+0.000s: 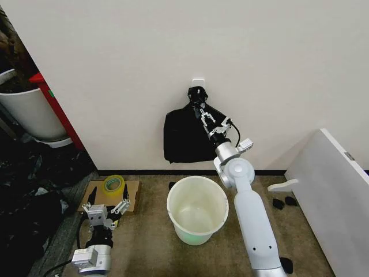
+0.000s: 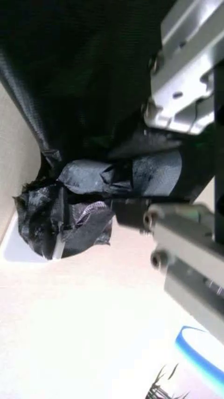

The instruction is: Place the garbage bag over the trash bin.

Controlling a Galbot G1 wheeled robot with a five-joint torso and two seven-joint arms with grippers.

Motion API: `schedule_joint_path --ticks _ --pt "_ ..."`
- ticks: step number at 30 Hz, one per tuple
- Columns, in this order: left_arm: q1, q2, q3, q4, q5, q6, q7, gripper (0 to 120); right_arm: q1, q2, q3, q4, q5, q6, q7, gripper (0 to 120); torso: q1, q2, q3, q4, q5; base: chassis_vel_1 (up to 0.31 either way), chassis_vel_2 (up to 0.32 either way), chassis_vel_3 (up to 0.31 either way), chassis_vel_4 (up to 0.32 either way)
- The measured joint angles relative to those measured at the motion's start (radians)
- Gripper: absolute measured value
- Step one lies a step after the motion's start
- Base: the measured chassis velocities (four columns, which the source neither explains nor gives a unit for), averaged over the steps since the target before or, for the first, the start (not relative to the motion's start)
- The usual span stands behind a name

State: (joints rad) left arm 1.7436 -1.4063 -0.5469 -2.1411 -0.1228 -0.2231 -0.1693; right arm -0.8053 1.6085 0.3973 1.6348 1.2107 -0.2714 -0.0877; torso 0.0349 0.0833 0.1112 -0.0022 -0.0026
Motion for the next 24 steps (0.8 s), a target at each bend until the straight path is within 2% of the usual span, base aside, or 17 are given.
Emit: schedule_joint_path --ticks 2,5,16,20,22,24 --pt "-0.001 -0.001 0.0 0.0 0.0 0.0 -0.001 100 -0.004 0.0 0.001 0.006 0.001 0.0 0.001 15 0.0 0.0 0.0 0.0 0.0 0.0 0.0 0.0 0.0" --pt "-0.005 -0.003 0.002 0.007 0.0 0.0 -0.003 100 -0.012 0.0 0.009 0.017 0.002 0.0 0.008 0 0.0 0.0 0.0 -0.0001 0.0 0.0 0.0 0.0 0.0" --pt "-0.007 -0.007 0.008 0.003 0.002 0.001 -0.004 100 -0.055 0.0 -0.004 0.088 -0.021 0.0 0.033 0 0.0 0.0 0.0 0.0 0.0 0.0 0.0 0.0 0.0" --pt "-0.012 -0.009 0.018 0.013 0.003 0.001 -0.004 100 -0.16 0.0 -0.059 0.174 -0.174 0.013 0.039 0 0.0 0.0 0.0 0.0 0.0001 0.0 0.0 0.0 0.0" --pt "-0.012 -0.009 0.019 0.014 0.003 0.001 -0.004 100 -0.166 0.0 -0.063 0.18 -0.185 0.015 0.04 0 0.0 0.0 0.0 0.0001 0.0001 0.0 0.0 0.0 0.0" --pt "-0.021 -0.007 0.028 0.025 0.004 0.001 -0.004 100 -0.251 -0.001 -0.102 0.267 -0.327 0.029 0.051 0 0.0 0.0 0.0 0.0 0.0001 0.0 0.0 0.0 0.0"
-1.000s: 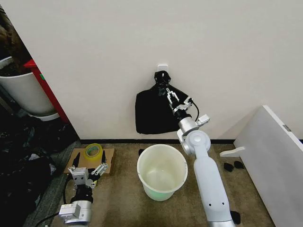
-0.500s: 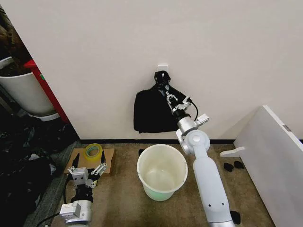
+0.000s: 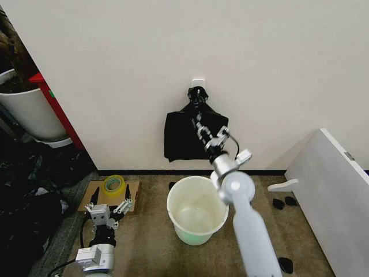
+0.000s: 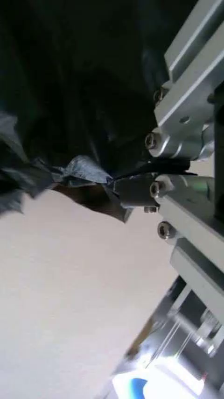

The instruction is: Place the garbage bag over the trash bin.

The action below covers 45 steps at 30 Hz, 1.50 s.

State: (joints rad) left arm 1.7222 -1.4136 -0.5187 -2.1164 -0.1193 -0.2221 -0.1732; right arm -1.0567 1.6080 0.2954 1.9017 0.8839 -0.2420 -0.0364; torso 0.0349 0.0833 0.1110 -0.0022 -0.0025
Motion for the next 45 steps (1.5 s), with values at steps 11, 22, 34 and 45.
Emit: schedule_joint_path --ticks 11,22,34,45 --pt "-0.023 -0.004 0.021 0.029 0.005 0.0 0.001 100 -0.265 -0.062 -0.045 0.156 -0.317 0.086 -0.007 0 0.0 0.0 0.0 -0.0002 0.0001 0.0 0.0 0.0 0.0" --pt "-0.044 0.011 0.035 0.042 0.005 0.002 0.001 100 -0.506 -0.18 -0.095 0.24 -0.64 0.274 -0.023 0 0.0 0.0 0.0 -0.0002 0.0001 0.0 0.0 0.0 0.0" --pt "-0.048 0.019 0.042 0.049 0.001 -0.002 0.0 100 -0.688 -0.249 -0.121 0.263 -0.848 0.397 -0.01 0 0.0 0.0 0.0 -0.0001 0.0001 0.0 0.0 0.0 0.0" --pt "-0.059 0.029 0.049 0.054 -0.006 -0.005 -0.002 100 -0.783 -0.276 -0.145 0.247 -1.008 0.476 0.002 0 0.0 0.0 0.0 0.0001 -0.0004 0.0 0.0 0.0 0.0"
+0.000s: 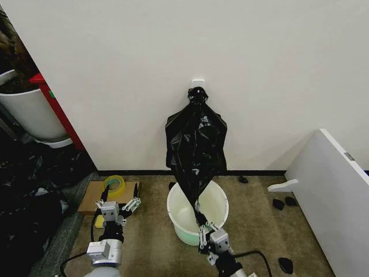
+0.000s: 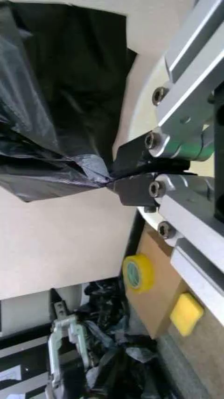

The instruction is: Place the garbage bag over the trash bin.

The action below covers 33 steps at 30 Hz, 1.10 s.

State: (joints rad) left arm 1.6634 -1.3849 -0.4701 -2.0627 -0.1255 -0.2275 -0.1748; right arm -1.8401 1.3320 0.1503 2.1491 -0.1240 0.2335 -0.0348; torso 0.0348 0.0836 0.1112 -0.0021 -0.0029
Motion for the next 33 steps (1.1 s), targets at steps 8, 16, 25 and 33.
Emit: schedule_joint_path --ticks 8,16,25,33 --pt "-0.003 0.013 0.013 -0.014 -0.012 0.0 0.0 100 0.021 0.014 0.003 -0.013 0.007 -0.007 0.016 0 0.0 0.0 0.0 -0.0002 0.0004 0.0 0.0 0.0 0.0" --pt "-0.116 0.186 0.121 -0.109 -0.117 0.065 0.043 100 0.141 0.067 0.053 -0.034 -0.004 -0.037 0.046 0 0.0 0.0 0.0 -0.0003 0.0005 0.0 0.0 0.0 0.0" --pt "-0.266 0.418 0.253 -0.192 -0.313 0.16 0.08 100 0.257 0.038 0.059 -0.093 -0.014 -0.039 0.024 0 0.0 0.0 0.0 -0.0001 0.0004 0.0 0.0 0.0 0.0" --pt "-0.583 0.512 0.503 -0.148 -0.449 0.296 0.036 98 0.29 0.037 0.075 -0.123 -0.09 -0.01 0.003 0 0.0 0.0 0.0 -0.0005 0.0003 0.0 0.0 0.0 0.0"
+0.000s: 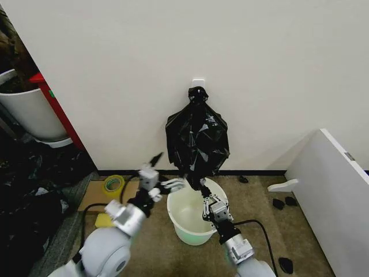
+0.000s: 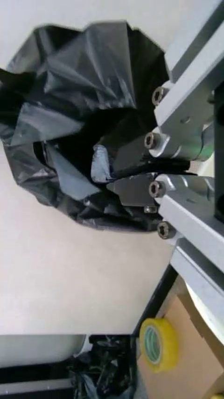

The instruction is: Place the garbage bag over the trash bin.

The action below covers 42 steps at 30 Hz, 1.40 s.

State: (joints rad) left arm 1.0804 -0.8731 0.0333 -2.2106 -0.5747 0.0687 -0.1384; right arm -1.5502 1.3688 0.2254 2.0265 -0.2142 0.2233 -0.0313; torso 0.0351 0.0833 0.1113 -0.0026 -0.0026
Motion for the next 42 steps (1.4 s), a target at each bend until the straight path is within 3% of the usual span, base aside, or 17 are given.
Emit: schedule_joint_path --ticks 9,13,21,28,42 --pt "-0.157 0.05 0.095 0.073 -0.049 0.037 -0.047 94 -0.005 0.02 0.015 0.009 -0.019 0.009 -0.001 0 0.0 0.0 0.0 0.0006 -0.0001 0.0 0.0 0.0 0.0" --pt "-0.281 0.066 0.175 0.118 -0.13 0.056 -0.047 77 -0.024 0.034 0.01 0.03 -0.026 0.01 0.003 0 0.0 0.0 0.0 0.0002 0.0 0.0 0.0 0.0 0.0" --pt "-0.288 0.072 0.204 0.128 -0.159 0.079 -0.071 69 -0.03 0.037 0.02 0.036 -0.028 0.015 0.006 0 0.0 0.0 0.0 0.0004 0.0 0.0 0.0 0.0 0.0" --pt "-0.299 0.055 0.228 0.152 -0.158 0.107 -0.132 71 -0.033 0.04 0.019 0.046 -0.027 0.014 0.006 0 0.0 0.0 0.0 0.0005 0.0 0.0 0.0 0.0 0.0" --pt "-0.366 0.013 0.259 0.177 -0.228 0.138 -0.191 18 -0.042 0.044 0.015 0.058 -0.031 0.015 0.005 0 0.0 0.0 0.0 0.0003 0.0 0.0 0.0 0.0 0.0"
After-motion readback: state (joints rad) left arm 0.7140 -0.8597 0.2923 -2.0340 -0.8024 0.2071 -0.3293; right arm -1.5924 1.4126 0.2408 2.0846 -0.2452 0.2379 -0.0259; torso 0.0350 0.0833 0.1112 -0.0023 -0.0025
